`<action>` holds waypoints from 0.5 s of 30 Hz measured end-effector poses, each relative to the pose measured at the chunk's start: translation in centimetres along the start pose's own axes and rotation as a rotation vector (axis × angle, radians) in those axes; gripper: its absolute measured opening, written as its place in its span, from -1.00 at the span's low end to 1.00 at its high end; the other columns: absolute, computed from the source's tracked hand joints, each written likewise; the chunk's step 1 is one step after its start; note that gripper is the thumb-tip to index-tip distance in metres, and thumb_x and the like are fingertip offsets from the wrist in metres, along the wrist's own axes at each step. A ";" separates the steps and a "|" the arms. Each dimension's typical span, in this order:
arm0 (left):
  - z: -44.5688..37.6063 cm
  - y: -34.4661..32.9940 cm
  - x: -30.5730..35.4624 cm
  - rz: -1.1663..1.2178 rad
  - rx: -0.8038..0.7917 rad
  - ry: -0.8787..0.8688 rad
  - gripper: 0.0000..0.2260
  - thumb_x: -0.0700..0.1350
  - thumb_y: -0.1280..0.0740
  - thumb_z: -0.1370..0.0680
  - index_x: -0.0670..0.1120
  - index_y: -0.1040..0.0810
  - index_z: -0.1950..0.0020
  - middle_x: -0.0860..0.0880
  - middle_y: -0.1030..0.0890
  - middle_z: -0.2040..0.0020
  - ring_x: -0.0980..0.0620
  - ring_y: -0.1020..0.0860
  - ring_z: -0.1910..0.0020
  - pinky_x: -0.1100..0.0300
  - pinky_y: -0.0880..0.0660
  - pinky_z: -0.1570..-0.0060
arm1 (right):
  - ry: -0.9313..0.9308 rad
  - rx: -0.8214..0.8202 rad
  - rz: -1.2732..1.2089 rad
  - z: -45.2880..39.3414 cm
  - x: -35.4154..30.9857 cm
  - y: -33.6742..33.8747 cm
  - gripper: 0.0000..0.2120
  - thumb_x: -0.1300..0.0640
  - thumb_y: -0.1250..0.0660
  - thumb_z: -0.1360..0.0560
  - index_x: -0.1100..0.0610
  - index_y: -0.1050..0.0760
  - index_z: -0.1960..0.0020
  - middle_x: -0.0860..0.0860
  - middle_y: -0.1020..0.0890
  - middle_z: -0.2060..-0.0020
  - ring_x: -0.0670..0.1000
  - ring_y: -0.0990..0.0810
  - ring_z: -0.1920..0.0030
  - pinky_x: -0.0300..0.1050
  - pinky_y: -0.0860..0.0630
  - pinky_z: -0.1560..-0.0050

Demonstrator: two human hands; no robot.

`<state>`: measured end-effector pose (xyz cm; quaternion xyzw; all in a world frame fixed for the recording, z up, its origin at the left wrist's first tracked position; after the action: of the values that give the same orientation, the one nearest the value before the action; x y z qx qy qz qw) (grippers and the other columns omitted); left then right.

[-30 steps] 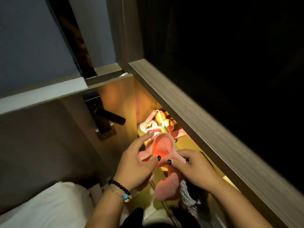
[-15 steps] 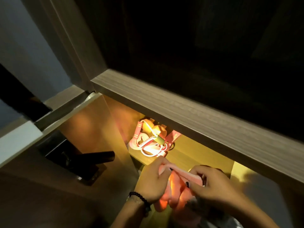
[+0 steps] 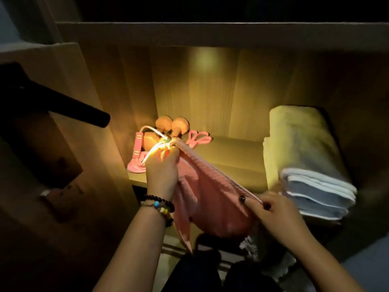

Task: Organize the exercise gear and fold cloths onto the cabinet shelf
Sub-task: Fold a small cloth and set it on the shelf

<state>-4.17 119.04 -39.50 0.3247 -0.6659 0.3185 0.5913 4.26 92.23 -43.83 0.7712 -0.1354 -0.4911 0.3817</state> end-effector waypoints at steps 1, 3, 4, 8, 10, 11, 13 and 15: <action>0.3 -0.1 0.6 0.046 -0.010 -0.011 -0.78 -0.16 -0.33 -0.54 0.00 -0.48 0.31 0.08 -0.53 0.38 0.10 -0.50 0.34 0.22 -0.47 0.29 | -0.003 0.032 -0.044 1.4 -0.4 -0.3 -0.70 -0.08 -0.35 -0.46 0.09 -0.62 0.33 -0.11 -0.60 0.41 -0.16 -0.53 0.35 -0.11 -0.43 0.24; 2.0 -0.6 1.5 0.106 -0.121 -0.007 -0.80 -0.19 -0.33 -0.51 -0.03 -0.48 0.31 -0.01 -0.51 0.35 0.00 -0.48 0.29 0.13 -0.43 0.23 | -0.005 0.072 -0.117 3.8 -1.8 -0.8 -0.62 -0.03 -0.33 -0.50 0.10 -0.49 0.45 -0.16 -0.44 0.54 -0.22 -0.38 0.47 -0.18 -0.31 0.38; 2.6 -0.6 2.2 0.123 -0.166 -0.002 -0.82 -0.20 -0.35 -0.48 -0.05 -0.49 0.32 -0.05 -0.51 0.33 -0.04 -0.48 0.26 0.07 -0.42 0.18 | -0.016 0.098 -0.133 4.9 -2.6 -0.7 -0.54 -0.04 -0.31 -0.52 0.09 -0.35 0.51 -0.13 -0.30 0.58 -0.21 -0.26 0.51 -0.20 -0.19 0.45; 5.1 -1.7 5.2 0.189 -0.356 -0.041 -0.83 -0.26 -0.38 -0.45 -0.10 -0.51 0.33 -0.08 -0.57 0.39 -0.02 -0.53 0.33 0.12 -0.47 0.21 | -0.024 0.091 -0.158 7.1 -6.3 1.4 -0.45 -0.14 -0.24 -0.54 0.17 -0.30 0.50 -0.09 -0.23 0.57 -0.16 -0.19 0.49 -0.17 -0.14 0.43; 6.6 -2.5 5.8 0.191 -0.414 -0.059 -0.82 -0.28 -0.39 -0.47 -0.09 -0.52 0.30 -0.02 -0.58 0.43 0.04 -0.54 0.42 0.22 -0.47 0.33 | -0.071 0.055 -0.322 7.8 -7.4 2.8 -0.45 -0.10 -0.26 -0.55 0.32 -0.45 0.41 0.02 -0.35 0.52 -0.06 -0.33 0.47 -0.12 -0.24 0.38; 7.1 -2.9 5.6 0.177 -0.424 -0.051 -0.86 -0.26 -0.40 -0.46 -0.09 -0.53 0.26 -0.04 -0.60 0.39 0.02 -0.56 0.39 0.20 -0.50 0.33 | -0.085 0.049 -0.423 8.3 -8.0 3.4 -0.47 -0.05 -0.27 -0.55 0.39 -0.45 0.36 0.07 -0.40 0.49 -0.03 -0.37 0.46 -0.15 -0.28 0.38; 8.1 -3.3 4.7 0.118 -0.420 -0.021 -0.92 -0.24 -0.44 -0.44 -0.12 -0.56 0.15 -0.10 -0.63 0.25 -0.04 -0.59 0.28 0.09 -0.56 0.21 | -0.089 0.060 -0.601 9.2 -9.0 4.4 -0.55 0.04 -0.29 -0.55 0.41 -0.47 0.30 0.11 -0.47 0.44 -0.03 -0.42 0.42 -0.16 -0.32 0.34; 9.4 -3.2 2.9 0.097 -0.416 0.059 -0.85 -0.23 -0.45 -0.42 -0.16 -0.56 0.04 -0.15 -0.63 0.08 -0.11 -0.61 0.16 -0.01 -0.58 0.03 | -0.141 0.065 -0.753 10.2 -9.1 4.5 -0.58 0.07 -0.30 -0.55 0.44 -0.48 0.25 0.08 -0.55 0.42 -0.04 -0.45 0.37 -0.16 -0.34 0.25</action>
<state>-7.28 109.41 -37.36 0.1537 -0.7147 0.2115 0.6487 -8.10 89.87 -36.95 0.7428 0.1159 -0.6444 0.1397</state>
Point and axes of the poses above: each hand's wrist, its own z-axis away from the middle knuckle, its own y-axis out of the back of the hand, x = y × z, the point moved 9 cm from there along -z, towards the middle knuckle
